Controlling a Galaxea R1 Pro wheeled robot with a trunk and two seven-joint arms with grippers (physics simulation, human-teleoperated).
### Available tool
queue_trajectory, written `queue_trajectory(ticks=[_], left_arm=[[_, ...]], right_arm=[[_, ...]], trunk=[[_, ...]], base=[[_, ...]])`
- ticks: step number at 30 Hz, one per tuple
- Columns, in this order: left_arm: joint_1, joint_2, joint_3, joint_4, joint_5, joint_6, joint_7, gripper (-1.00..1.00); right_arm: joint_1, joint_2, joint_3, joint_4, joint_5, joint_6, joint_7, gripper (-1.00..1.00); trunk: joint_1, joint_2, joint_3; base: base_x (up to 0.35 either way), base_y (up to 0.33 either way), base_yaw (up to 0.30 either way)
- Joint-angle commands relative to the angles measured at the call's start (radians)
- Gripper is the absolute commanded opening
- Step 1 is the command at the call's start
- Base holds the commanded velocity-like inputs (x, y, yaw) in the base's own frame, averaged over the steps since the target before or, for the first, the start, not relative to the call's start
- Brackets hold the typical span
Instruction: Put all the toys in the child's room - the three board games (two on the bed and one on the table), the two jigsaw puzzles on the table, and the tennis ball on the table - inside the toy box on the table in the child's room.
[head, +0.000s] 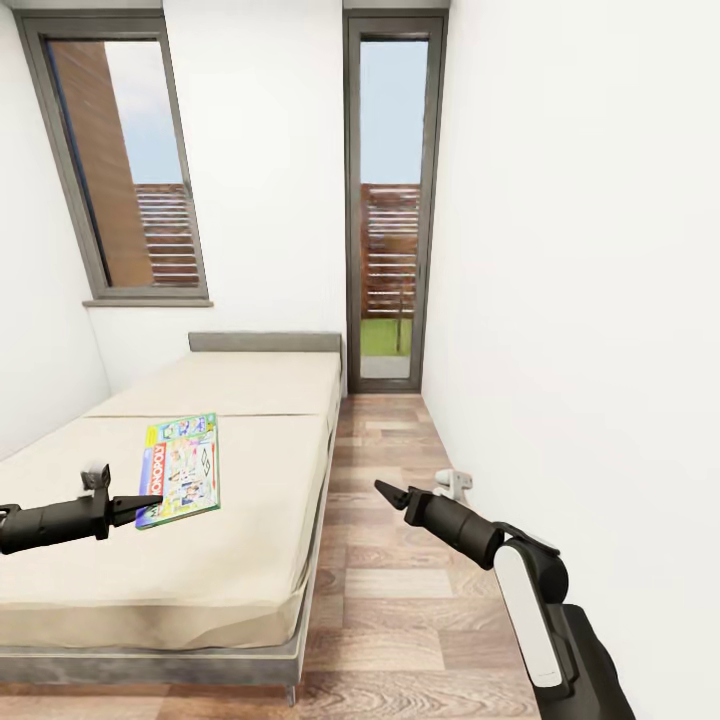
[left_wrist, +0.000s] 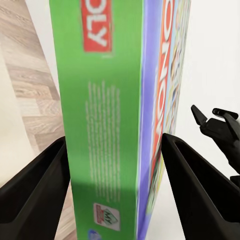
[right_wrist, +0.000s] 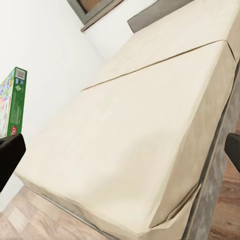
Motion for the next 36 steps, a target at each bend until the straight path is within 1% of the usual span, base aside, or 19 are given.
queue_trajectory(ticks=[1,7,10,36], left_arm=[[0.0,0.0,0.0,0.0,-0.001,0.011,-0.004,-1.0],[0.0,0.0,-0.001,0.0,-0.002,0.011,-0.004,-1.0],[0.0,0.0,-0.002,0.0,-0.002,0.01,-0.004,-1.0],[0.0,0.002,0.001,0.0,-0.007,0.009,-0.004,-1.0]], right_arm=[[-0.001,0.001,-0.003,-0.001,-0.001,0.005,0.002,1.0],[-0.001,0.001,-0.01,-0.001,-0.002,0.005,0.002,1.0],[-0.001,0.004,-0.011,-0.001,-0.002,0.005,0.002,1.0],[-0.001,0.008,-0.006,-0.001,-0.003,0.005,-0.007,1.0]], trunk=[[-0.004,0.007,0.002],[-0.027,0.049,0.021],[-0.039,0.07,0.03],[-0.138,0.252,0.1]], base=[[0.0,0.0,0.0],[0.0,0.0,0.003],[0.0,0.0,0.135],[0.0,0.0,0.268]])
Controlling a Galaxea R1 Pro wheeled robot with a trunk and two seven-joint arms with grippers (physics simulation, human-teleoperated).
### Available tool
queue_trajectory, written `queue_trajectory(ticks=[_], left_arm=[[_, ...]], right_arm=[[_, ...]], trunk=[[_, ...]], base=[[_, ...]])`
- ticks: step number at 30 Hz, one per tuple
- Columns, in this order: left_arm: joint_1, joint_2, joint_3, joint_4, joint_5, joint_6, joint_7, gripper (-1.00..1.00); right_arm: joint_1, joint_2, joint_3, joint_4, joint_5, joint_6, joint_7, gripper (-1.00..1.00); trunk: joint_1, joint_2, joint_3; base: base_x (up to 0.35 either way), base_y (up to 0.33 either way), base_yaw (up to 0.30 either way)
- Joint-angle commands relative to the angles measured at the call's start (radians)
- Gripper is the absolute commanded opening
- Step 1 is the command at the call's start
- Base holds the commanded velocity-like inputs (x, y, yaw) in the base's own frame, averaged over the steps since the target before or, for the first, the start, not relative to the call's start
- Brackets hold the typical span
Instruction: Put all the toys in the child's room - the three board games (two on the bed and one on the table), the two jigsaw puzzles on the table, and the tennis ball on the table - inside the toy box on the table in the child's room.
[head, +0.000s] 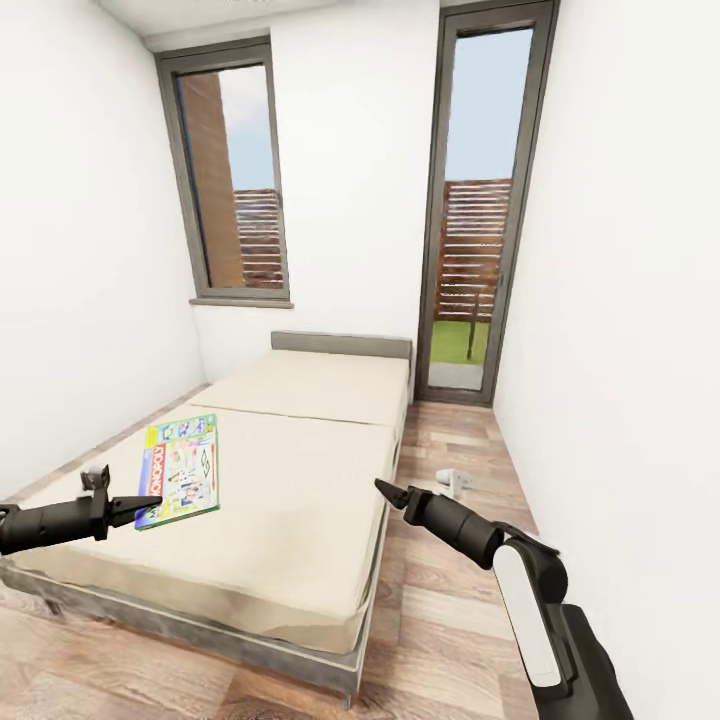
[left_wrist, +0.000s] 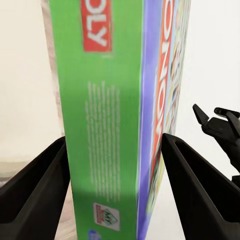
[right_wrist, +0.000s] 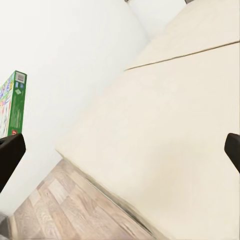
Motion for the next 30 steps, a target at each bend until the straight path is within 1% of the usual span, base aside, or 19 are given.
queue_trajectory(ticks=[1,30], left_arm=[[-0.001,0.0,0.0,0.0,0.0,0.01,-0.004,-1.0],[-0.001,0.0,0.0,0.0,0.0,0.01,-0.004,-1.0]], right_arm=[[-0.001,0.0,-0.001,-0.001,0.0,0.005,0.002,1.0],[-0.001,0.001,0.003,-0.001,0.002,0.006,0.002,1.0]], trunk=[[-0.004,0.007,0.002],[-0.115,0.21,0.078]], base=[[0.0,0.0,0.273],[0.0,0.0,0.272]])
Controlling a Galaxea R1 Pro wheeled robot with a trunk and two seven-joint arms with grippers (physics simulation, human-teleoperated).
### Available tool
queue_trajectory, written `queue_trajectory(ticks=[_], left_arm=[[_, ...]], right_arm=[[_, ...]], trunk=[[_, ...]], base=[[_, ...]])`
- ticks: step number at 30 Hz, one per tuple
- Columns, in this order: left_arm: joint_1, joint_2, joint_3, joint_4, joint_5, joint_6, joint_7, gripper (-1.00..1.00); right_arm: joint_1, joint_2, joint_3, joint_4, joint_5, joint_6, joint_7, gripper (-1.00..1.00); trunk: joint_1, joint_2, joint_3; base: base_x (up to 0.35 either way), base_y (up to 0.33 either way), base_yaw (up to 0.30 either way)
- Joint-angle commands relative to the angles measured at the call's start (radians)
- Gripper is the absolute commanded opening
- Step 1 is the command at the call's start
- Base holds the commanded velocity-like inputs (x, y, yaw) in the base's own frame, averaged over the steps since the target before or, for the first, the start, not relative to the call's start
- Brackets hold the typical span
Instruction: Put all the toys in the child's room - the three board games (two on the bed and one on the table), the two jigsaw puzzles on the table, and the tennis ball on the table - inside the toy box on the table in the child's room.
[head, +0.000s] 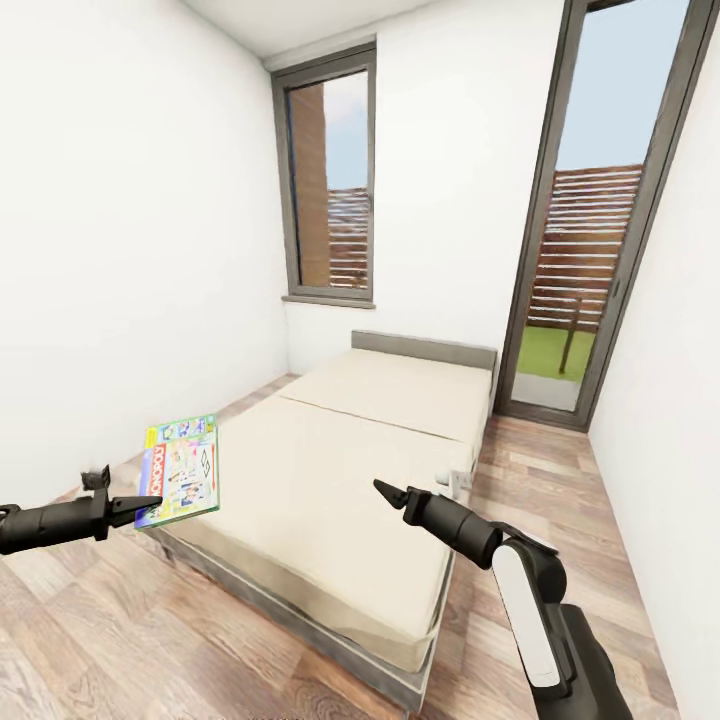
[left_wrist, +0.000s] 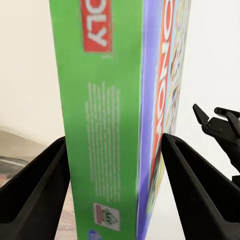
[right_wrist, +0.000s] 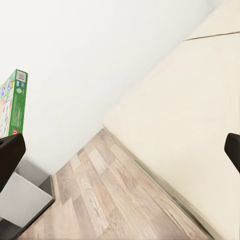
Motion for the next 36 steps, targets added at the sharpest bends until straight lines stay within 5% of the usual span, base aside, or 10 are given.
queue_trajectory(ticks=[1,36], left_arm=[[-0.001,0.0,0.0,0.0,0.0,0.01,-0.004,-1.0],[-0.001,-0.001,0.0,0.0,0.0,0.007,-0.004,-1.0]], right_arm=[[-0.001,0.0,-0.001,-0.001,0.0,0.005,0.002,1.0],[-0.001,0.0,-0.001,0.007,-0.002,0.005,0.002,1.0]], trunk=[[-0.004,0.007,0.002],[-0.138,0.252,0.093]], base=[[0.0,0.0,0.272],[0.0,0.0,0.272]])
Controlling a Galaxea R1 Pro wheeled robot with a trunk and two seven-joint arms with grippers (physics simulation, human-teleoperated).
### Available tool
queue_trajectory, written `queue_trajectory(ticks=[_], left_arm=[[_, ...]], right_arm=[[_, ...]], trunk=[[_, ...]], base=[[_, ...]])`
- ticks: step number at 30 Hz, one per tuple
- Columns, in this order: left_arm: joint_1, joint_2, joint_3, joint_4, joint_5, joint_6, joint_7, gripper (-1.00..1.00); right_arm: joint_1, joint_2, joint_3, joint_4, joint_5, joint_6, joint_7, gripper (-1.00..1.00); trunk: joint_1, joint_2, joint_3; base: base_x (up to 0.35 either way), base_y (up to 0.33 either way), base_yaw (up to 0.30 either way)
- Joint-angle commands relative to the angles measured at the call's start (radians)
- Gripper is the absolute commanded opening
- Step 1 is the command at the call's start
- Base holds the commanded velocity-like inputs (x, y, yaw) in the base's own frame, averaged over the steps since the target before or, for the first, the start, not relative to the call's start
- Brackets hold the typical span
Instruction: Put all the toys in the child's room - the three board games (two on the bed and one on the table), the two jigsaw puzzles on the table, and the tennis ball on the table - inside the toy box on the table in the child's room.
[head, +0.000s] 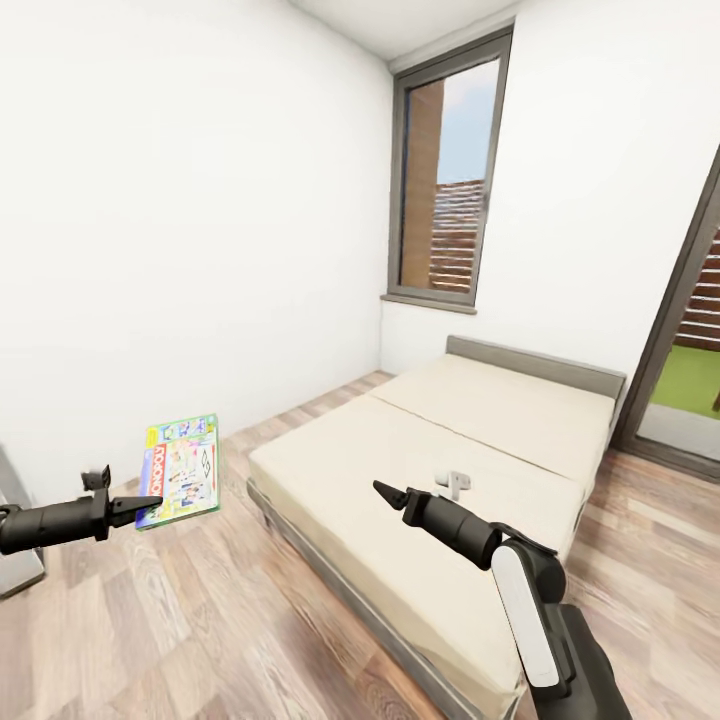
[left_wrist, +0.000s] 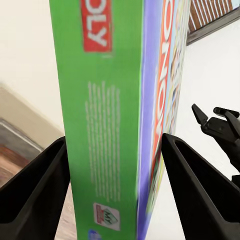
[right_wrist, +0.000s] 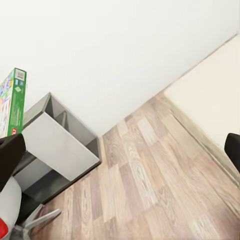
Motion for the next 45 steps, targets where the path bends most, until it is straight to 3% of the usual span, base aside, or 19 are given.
queue_trajectory(ticks=[1,45], left_arm=[[-0.001,0.0,0.0,0.0,0.0,0.01,-0.004,-1.0],[-0.001,0.0,0.0,0.0,0.0,0.009,-0.004,-1.0]], right_arm=[[-0.001,0.0,-0.001,-0.001,0.0,0.005,0.002,1.0],[-0.001,0.002,0.0,0.005,0.002,0.002,0.002,1.0]], trunk=[[-0.004,0.007,0.002],[-0.173,0.315,0.117]], base=[[0.0,0.0,0.272],[0.0,0.0,0.272]])
